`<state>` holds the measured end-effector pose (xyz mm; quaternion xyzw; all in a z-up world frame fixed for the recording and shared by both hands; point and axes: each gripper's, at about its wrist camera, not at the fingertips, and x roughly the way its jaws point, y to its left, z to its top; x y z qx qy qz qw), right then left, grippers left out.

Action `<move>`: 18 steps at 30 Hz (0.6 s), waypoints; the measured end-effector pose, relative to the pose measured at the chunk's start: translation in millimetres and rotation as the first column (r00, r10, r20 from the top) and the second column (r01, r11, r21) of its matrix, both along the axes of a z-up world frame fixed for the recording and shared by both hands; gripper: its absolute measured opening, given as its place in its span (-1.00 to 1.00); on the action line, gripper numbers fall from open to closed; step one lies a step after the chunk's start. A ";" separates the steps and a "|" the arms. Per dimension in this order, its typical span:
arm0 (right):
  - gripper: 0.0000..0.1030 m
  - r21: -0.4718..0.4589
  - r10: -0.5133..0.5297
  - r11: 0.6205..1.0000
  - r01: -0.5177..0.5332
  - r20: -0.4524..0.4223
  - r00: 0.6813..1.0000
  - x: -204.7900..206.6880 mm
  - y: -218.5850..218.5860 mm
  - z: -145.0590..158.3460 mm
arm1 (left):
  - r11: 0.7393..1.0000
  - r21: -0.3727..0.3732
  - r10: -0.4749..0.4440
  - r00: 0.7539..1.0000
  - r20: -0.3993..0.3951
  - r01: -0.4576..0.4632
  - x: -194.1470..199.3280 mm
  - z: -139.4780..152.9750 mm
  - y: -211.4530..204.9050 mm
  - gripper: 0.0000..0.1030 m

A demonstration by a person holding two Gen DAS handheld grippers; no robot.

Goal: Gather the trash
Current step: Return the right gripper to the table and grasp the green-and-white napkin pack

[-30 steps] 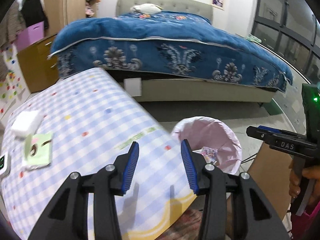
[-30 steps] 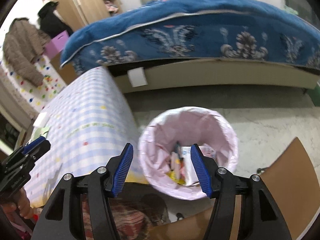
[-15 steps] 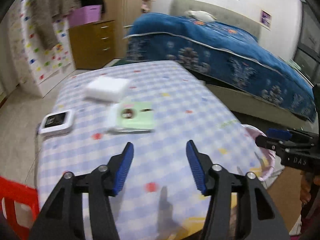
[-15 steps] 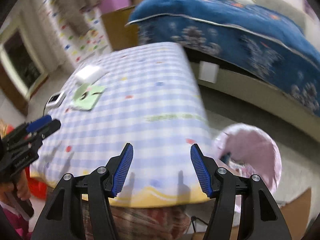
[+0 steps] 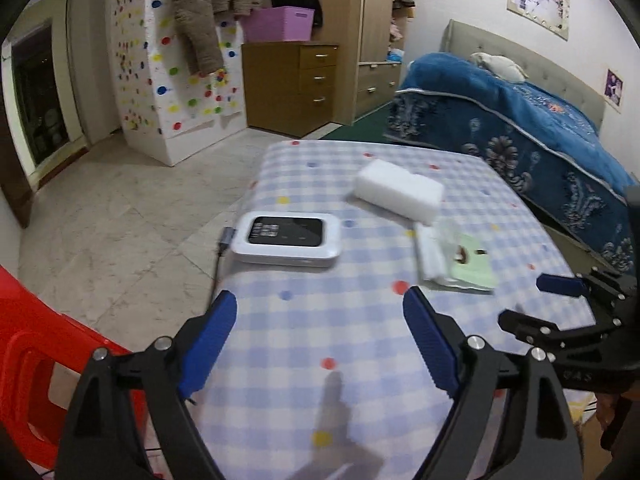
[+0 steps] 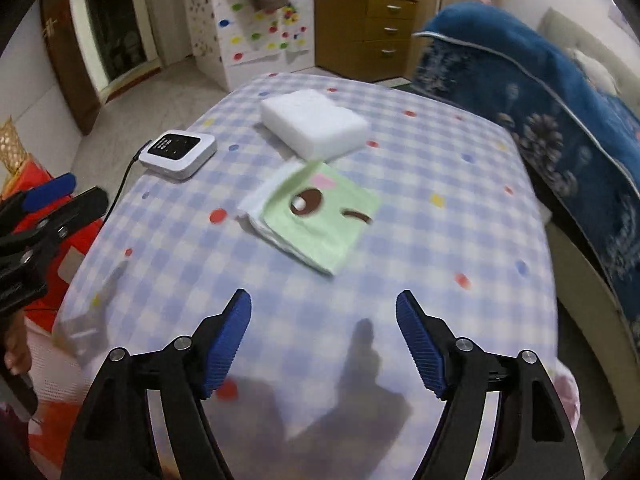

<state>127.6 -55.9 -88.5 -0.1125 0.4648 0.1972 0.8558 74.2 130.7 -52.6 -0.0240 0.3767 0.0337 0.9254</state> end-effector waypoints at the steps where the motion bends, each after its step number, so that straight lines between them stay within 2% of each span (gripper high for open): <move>1: 0.48 -0.003 0.002 1.000 -0.002 -0.002 1.000 5.3 4.7 -2.6 | 1.000 0.002 0.008 1.000 -0.002 -0.008 1.2 -0.8 5.4 0.61; 4: 0.49 0.019 -0.008 1.000 0.008 -0.002 1.000 20.9 17.8 -5.8 | 1.000 -0.003 0.023 1.000 -0.007 -0.024 4.7 -2.3 14.4 0.61; 8: 0.48 0.093 -0.077 0.993 0.074 0.023 0.997 37.9 31.0 0.9 | 0.999 -0.010 0.038 0.999 -0.009 -0.038 7.9 -5.0 20.8 0.61; 12: 0.48 0.051 -0.124 0.991 0.122 0.023 0.992 56.1 50.4 -4.8 | 0.999 -0.012 0.038 0.999 -0.013 -0.038 8.7 -6.3 19.3 0.61; 14: 0.39 -0.001 -0.131 0.991 0.131 -0.001 0.991 62.9 57.5 -14.2 | 0.999 -0.011 0.034 0.999 -0.016 -0.034 8.5 -7.1 16.9 0.61; 16: 0.12 -0.047 -0.139 0.989 0.140 0.024 0.990 59.0 57.2 -15.8 | 1.000 -0.009 0.022 0.999 -0.024 -0.022 8.4 -8.5 13.5 0.61; 18: 0.01 -0.050 -0.134 0.990 0.135 0.022 0.991 52.3 50.1 -14.1 | 1.000 -0.004 0.013 0.999 -0.029 -0.013 8.4 -10.0 10.0 0.61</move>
